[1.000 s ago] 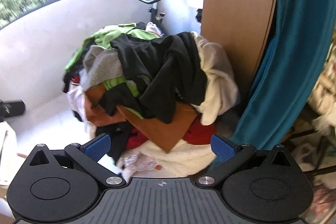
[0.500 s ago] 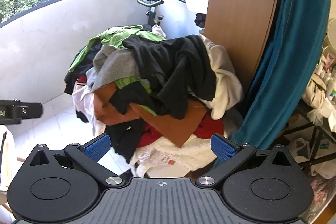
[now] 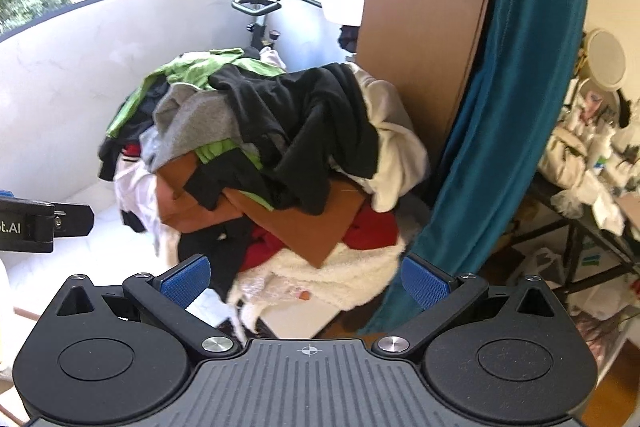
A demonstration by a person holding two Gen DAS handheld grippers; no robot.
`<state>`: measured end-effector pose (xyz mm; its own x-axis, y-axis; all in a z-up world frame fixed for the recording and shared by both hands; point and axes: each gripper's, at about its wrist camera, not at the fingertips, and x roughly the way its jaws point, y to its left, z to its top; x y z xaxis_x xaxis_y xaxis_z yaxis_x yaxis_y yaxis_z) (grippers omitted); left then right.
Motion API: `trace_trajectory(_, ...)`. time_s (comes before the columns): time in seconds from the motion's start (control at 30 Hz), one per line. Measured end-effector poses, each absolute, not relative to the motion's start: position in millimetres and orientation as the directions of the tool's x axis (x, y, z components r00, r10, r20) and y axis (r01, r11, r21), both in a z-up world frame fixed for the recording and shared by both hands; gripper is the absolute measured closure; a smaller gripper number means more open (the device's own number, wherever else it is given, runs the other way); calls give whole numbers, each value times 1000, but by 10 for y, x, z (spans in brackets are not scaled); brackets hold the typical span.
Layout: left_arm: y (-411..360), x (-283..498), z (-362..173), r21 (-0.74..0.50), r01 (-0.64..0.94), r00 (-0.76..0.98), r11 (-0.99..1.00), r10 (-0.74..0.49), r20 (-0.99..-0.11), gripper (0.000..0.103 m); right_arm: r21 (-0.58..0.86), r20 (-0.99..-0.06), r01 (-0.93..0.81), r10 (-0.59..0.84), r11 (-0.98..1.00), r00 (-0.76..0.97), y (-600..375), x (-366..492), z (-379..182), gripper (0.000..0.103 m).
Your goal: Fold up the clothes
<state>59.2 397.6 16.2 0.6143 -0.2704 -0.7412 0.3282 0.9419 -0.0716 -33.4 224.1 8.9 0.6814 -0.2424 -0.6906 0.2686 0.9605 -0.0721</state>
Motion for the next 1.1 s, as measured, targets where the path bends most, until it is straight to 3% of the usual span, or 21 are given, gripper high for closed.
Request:
trace_trajectory(0.37,3961,609,72,-70,371,571,926,-287,-769,0,13,-747,293,-186,956,638,2222,-256,50,1)
trace_trajectory(0.67,4071,652,59,-85,353,572,932,-286,-769,0,-56,-762,250,-203,967,615,2417,-123,10,1)
trace_trajectory(1.1,4118,733,44,-62,331,575,941,-254,-777,0,-19,-772,264,-182,964,609,2363,-23,-23,1)
